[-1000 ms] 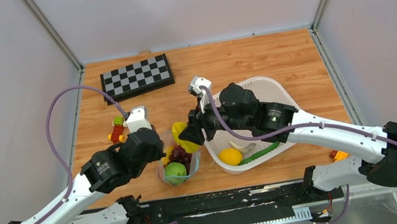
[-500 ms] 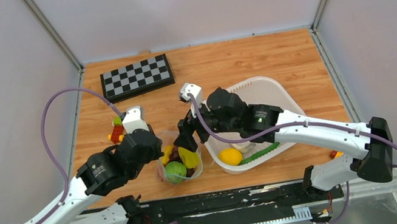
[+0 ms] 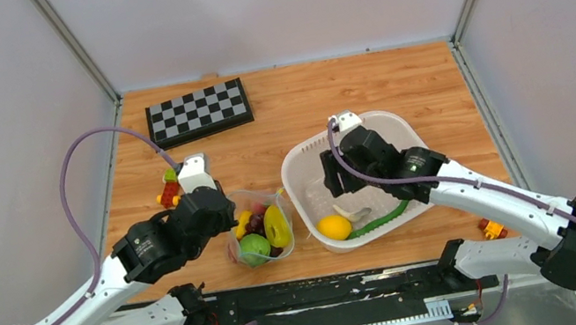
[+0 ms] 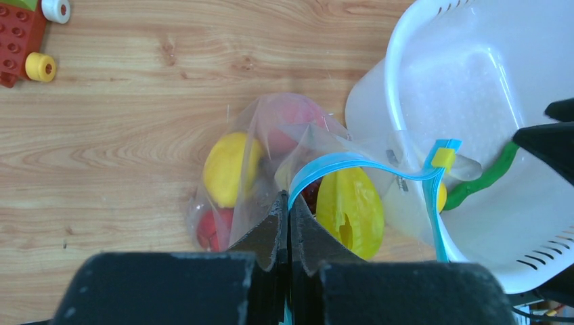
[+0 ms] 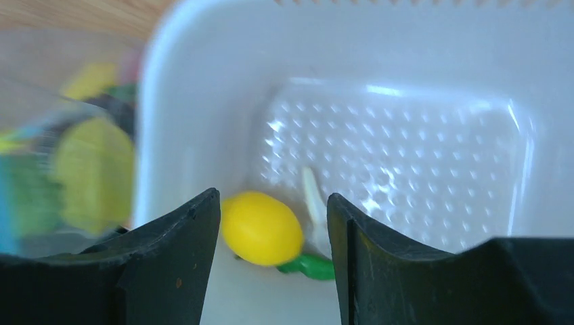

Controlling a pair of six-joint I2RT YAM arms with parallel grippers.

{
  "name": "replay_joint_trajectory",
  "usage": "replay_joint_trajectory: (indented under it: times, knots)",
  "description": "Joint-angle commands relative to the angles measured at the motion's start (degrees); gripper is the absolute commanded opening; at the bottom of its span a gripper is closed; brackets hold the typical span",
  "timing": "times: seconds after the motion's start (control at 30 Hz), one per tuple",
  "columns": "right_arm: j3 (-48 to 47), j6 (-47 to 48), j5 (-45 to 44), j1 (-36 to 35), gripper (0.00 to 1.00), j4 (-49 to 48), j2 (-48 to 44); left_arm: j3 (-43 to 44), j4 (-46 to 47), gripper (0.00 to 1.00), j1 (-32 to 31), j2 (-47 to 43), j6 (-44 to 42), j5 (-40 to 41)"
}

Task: Place the food in the zip-top bag and seal the zipper
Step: Place the fake fruit in the zipper food storage bag.

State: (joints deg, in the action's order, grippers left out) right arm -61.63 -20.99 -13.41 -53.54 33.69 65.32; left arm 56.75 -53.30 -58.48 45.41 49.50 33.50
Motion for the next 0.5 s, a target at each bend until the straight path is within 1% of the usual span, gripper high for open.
replay_joint_trajectory:
  times: [0.0, 0.07, 0.1, 0.2, 0.27, 0.37, 0.4, 0.47]
  knots:
    - [6.09, -4.59, 4.67, 5.14, 0.59, 10.52, -2.51, 0.02, 0.93, 0.00, 0.13, -0.61, -0.15, 1.35]
    - [7.67, -3.08, 9.22, 6.37, 0.59, 13.36, -3.77, -0.20, 0.34, 0.00, 0.13, -1.05, 0.26, 1.89]
    - [7.62, -3.43, 9.80, 6.64, 0.59, 15.60, -4.22, -0.45, 0.20, 0.00, 0.18, -1.29, 0.39, 2.14]
    - [7.77, -5.12, 9.85, 8.39, 0.67, 23.13, -5.15, -0.59, 0.04, 0.00, 0.15, -1.94, 0.43, 2.74]
    - [9.09, -5.60, 8.67, 10.54, 0.68, 25.39, -4.90, -0.67, 0.00, 0.00, 0.14, -1.89, 0.34, 3.25]
    - [10.33, -4.55, 5.08, 15.48, 0.71, 24.75, -3.04, -1.11, 1.03, 0.00, 0.14, -1.56, -0.42, 3.43]
    - [10.20, -3.80, 3.51, 17.91, 0.71, 23.49, -2.06, -1.19, 1.49, 0.00, 0.15, -1.30, -0.83, 3.34]
    - [7.87, -1.10, 3.24, 22.68, 0.71, 19.68, 1.08, -1.16, 2.43, 0.00, 0.26, -0.82, -1.72, 3.43]
